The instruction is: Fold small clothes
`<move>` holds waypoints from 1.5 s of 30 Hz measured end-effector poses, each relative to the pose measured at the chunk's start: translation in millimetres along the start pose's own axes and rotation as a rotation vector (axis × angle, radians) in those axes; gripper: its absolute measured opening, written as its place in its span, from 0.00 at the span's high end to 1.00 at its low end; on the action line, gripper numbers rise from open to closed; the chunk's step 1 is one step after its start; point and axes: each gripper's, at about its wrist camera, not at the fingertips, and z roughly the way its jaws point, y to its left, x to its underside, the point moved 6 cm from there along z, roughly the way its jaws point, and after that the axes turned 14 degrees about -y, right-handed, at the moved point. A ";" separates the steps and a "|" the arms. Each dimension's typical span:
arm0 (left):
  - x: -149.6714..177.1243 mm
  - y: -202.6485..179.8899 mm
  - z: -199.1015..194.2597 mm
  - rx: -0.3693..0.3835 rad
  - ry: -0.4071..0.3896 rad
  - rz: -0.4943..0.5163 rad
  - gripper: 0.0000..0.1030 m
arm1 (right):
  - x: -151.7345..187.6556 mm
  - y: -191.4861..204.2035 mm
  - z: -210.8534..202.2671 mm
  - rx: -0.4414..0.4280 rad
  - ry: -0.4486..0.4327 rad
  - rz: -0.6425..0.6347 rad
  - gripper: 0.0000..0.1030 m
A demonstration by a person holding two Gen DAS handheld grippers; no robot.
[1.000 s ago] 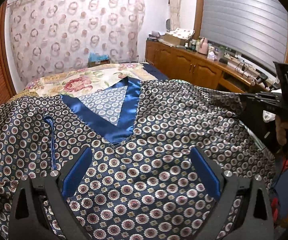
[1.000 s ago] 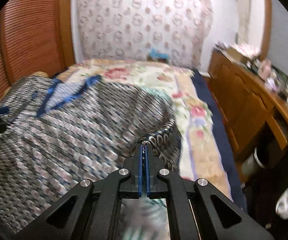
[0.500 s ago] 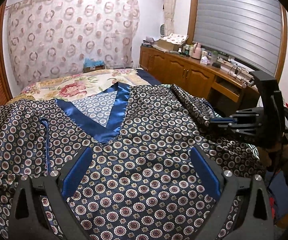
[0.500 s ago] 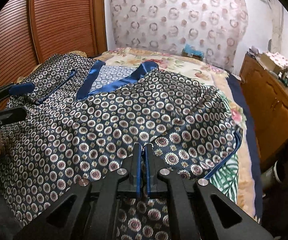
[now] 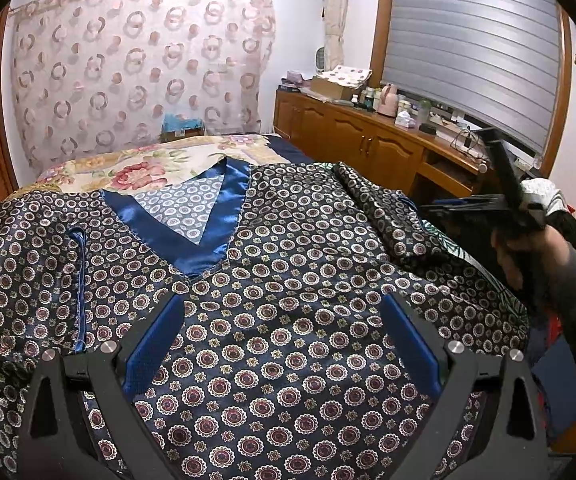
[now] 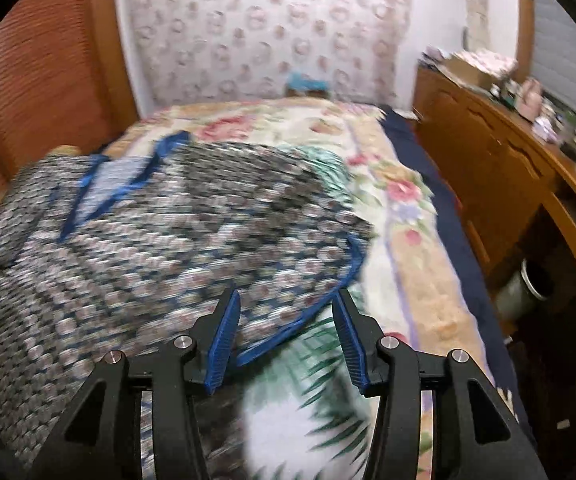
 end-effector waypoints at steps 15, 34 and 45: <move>2.9 11.2 -4.0 -0.013 -0.005 -0.025 0.04 | -27.2 3.6 42.2 0.052 0.011 -0.042 0.97; 5.0 45.6 -16.0 -0.072 -0.020 -0.074 0.04 | -101.7 197.4 21.1 -0.285 -0.124 -0.239 0.81; -3.2 85.4 -29.8 -0.147 -0.047 -0.076 0.04 | -79.3 150.2 26.9 -0.229 -0.055 -0.216 0.53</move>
